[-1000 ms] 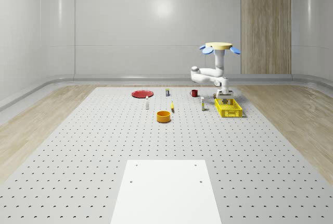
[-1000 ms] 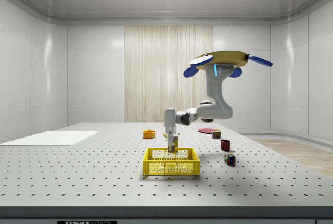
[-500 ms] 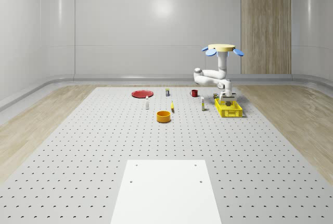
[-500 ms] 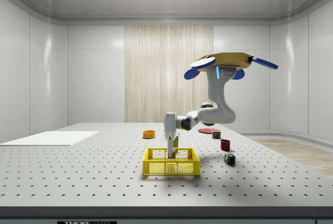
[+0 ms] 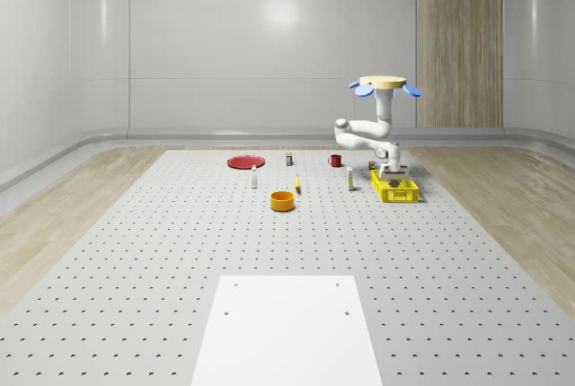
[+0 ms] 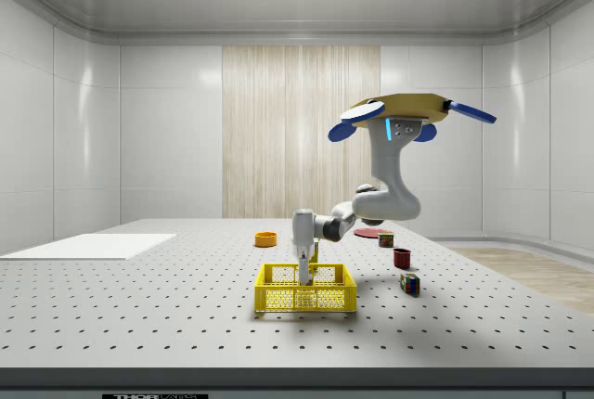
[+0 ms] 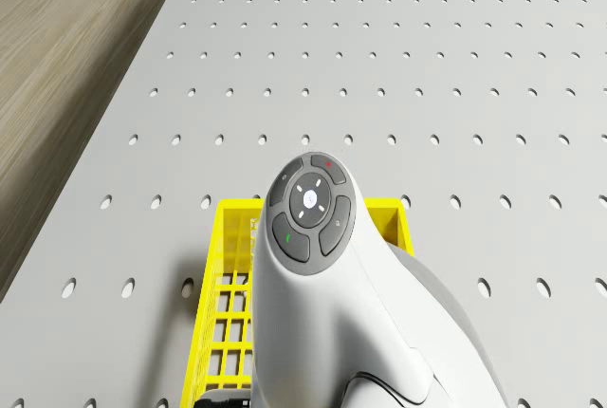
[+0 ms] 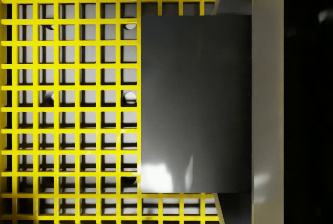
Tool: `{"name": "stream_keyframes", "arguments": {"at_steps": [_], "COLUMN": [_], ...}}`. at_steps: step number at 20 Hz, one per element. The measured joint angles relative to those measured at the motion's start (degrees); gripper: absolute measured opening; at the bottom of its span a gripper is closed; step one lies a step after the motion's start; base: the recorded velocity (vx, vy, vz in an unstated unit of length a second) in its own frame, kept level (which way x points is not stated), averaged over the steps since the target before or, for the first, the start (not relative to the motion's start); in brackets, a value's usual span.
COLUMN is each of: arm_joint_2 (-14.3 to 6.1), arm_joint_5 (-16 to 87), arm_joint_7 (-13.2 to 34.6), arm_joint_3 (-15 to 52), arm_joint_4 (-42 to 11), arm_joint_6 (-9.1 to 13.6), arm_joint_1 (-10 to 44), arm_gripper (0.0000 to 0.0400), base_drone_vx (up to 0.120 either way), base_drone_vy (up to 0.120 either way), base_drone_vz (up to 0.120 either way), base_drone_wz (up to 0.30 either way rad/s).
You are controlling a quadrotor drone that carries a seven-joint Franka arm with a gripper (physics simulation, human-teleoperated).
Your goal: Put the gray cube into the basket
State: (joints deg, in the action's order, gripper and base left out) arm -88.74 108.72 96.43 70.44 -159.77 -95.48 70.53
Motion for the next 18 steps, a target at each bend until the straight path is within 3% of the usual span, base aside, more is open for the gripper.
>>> {"name": "stream_keyframes", "arguments": {"at_steps": [3,6,18], "arm_joint_2": [0.10,0.19,0.14], "arm_joint_5": [0.77,0.52,-6.40], "arm_joint_7": [0.00,-0.03,-0.07], "arm_joint_3": [-0.81,-0.49,6.92], "arm_joint_4": [0.27,0.15,-1.81], "arm_joint_6": [-0.26,-0.03,2.81], "arm_joint_1": [0.15,0.05,-1.21], "arm_gripper": [0.0323,0.0364,0.0398], "base_drone_vx": [0.000,0.000,0.000], "base_drone_vy": [0.000,0.000,0.000], "base_drone_vz": [0.000,0.000,0.000], "base_drone_wz": [0.000,0.000,0.000]}}
